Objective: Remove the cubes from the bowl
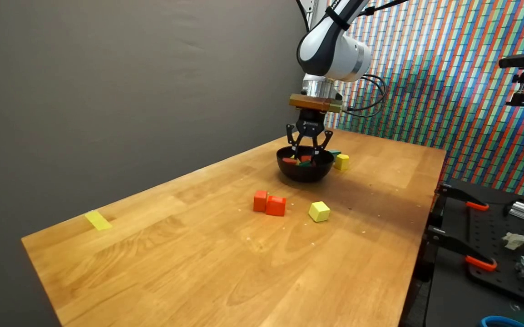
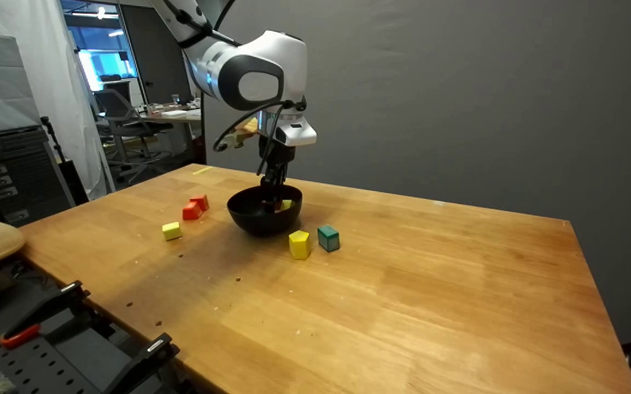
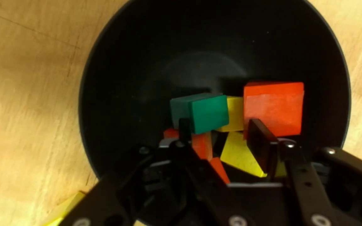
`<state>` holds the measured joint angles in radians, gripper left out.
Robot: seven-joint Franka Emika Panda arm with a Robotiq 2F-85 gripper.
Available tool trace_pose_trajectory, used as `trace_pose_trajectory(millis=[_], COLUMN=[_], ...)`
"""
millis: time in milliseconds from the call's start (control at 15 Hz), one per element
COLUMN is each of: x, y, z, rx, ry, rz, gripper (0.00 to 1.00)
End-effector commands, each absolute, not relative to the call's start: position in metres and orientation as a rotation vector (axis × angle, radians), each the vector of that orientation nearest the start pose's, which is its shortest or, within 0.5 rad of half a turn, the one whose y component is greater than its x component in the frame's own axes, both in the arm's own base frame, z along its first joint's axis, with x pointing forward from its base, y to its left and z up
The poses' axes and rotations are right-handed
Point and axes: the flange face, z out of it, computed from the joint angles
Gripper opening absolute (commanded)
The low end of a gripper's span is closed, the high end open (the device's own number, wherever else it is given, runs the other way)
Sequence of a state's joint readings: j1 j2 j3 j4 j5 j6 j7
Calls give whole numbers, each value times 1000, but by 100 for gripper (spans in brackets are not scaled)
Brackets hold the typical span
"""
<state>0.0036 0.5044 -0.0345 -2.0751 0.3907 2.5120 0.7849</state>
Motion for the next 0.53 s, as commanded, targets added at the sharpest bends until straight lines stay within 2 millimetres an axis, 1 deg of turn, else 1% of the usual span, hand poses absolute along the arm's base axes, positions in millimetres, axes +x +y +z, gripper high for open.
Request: trace_pose_trajectory(millis=[0,133,200,267,333,400,467], x=[576,574,573,571,569,565,564], y=[-25,-23,-22,-22,-22,-23,-23], z=[169,167,166,165,164,163,163], rx=[-2471,-2481,-2489,-2499,-2506,-2517,-2526], ry=[1641,1641,1638,1636,1635,1634,1632], rz=[185,189,196,201,207,216,219], gripper=[52,48,37,30,30,24,21])
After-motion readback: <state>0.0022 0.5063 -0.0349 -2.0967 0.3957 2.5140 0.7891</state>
